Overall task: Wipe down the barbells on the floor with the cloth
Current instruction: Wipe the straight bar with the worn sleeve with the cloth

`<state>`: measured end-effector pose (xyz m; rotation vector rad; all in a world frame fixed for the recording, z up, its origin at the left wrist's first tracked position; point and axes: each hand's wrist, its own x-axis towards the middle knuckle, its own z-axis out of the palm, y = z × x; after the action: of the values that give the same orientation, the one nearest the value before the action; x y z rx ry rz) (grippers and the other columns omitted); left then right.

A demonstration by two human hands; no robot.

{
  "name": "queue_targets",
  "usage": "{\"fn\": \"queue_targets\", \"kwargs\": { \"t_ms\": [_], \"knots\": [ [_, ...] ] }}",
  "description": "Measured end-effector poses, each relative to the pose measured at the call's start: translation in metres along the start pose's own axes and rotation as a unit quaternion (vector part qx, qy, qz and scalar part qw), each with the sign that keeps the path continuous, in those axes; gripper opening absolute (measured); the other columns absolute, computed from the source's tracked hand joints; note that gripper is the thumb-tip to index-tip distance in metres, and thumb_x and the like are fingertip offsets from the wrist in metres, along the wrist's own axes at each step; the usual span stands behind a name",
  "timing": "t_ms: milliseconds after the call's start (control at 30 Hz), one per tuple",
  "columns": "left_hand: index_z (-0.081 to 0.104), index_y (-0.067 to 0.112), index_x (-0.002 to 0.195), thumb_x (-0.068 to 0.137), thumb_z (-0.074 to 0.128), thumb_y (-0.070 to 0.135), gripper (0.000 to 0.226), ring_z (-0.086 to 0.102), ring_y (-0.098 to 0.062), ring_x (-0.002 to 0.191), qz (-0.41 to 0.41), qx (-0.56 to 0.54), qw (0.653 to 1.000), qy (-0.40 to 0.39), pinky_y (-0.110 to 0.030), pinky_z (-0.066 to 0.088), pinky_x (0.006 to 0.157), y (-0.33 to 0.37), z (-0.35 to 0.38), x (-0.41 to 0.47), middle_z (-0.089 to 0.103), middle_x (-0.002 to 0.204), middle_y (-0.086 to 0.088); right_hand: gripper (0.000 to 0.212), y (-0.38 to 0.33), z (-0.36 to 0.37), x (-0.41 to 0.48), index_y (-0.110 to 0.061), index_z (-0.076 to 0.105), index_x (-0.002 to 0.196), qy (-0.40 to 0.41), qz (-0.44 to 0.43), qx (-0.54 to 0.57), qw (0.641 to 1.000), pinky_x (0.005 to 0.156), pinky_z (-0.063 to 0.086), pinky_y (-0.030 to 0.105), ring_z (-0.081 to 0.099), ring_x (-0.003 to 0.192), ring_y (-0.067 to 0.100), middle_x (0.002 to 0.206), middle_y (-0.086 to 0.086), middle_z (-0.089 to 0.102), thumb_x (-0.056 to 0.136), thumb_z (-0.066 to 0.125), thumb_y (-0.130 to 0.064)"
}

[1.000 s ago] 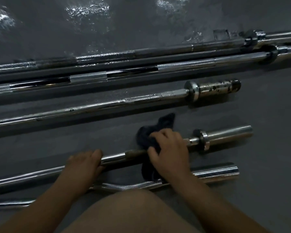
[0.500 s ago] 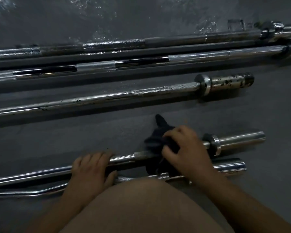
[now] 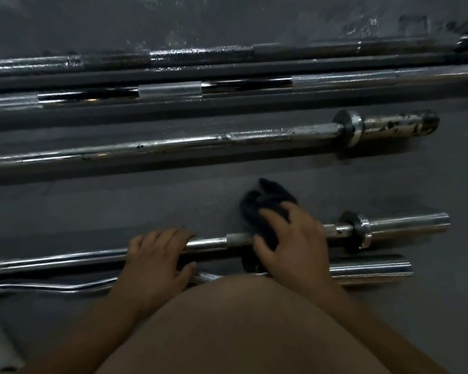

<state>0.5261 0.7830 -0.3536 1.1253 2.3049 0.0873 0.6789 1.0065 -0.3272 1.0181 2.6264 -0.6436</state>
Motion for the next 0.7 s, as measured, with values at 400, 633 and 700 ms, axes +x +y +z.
{"fn": "queue_targets", "kwargs": {
  "t_ms": [400,633,700],
  "knots": [
    [0.051,0.043,0.124,0.067,0.051,0.068,0.062,0.043,-0.010,0.102,0.004,0.010,0.999,-0.040,-0.035,0.030,0.082,0.001,-0.006,-0.002,0.055,0.116,0.018,0.046,0.003,-0.018,0.000,-0.034,0.068,0.109,-0.051,0.002,0.079,0.996,0.093,0.048,0.041,0.056,0.111,0.018,0.120,-0.006,0.055,0.073,0.044,-0.051],
    [0.050,0.041,0.131,0.070,0.048,0.068,0.066,0.057,-0.017,0.111,0.012,-0.032,0.996,-0.086,-0.040,0.039,0.088,-0.002,-0.026,0.010,0.058,0.123,0.015,0.034,0.006,-0.091,0.035,-0.035,0.053,0.096,0.137,0.073,0.431,0.889,0.063,0.046,0.013,0.058,0.072,-0.006,0.084,-0.025,0.062,0.081,0.056,-0.005],
    [0.053,0.031,0.131,0.076,0.045,0.065,0.065,0.060,-0.025,0.110,0.044,-0.036,0.998,-0.035,-0.045,0.046,0.090,0.000,-0.048,0.023,0.060,0.124,0.004,0.031,0.009,-0.115,0.046,-0.032,0.055,0.096,0.223,0.102,0.457,0.855,0.066,0.048,0.018,0.057,0.074,0.000,0.086,-0.018,0.061,0.078,0.051,-0.007]
  ]
}}
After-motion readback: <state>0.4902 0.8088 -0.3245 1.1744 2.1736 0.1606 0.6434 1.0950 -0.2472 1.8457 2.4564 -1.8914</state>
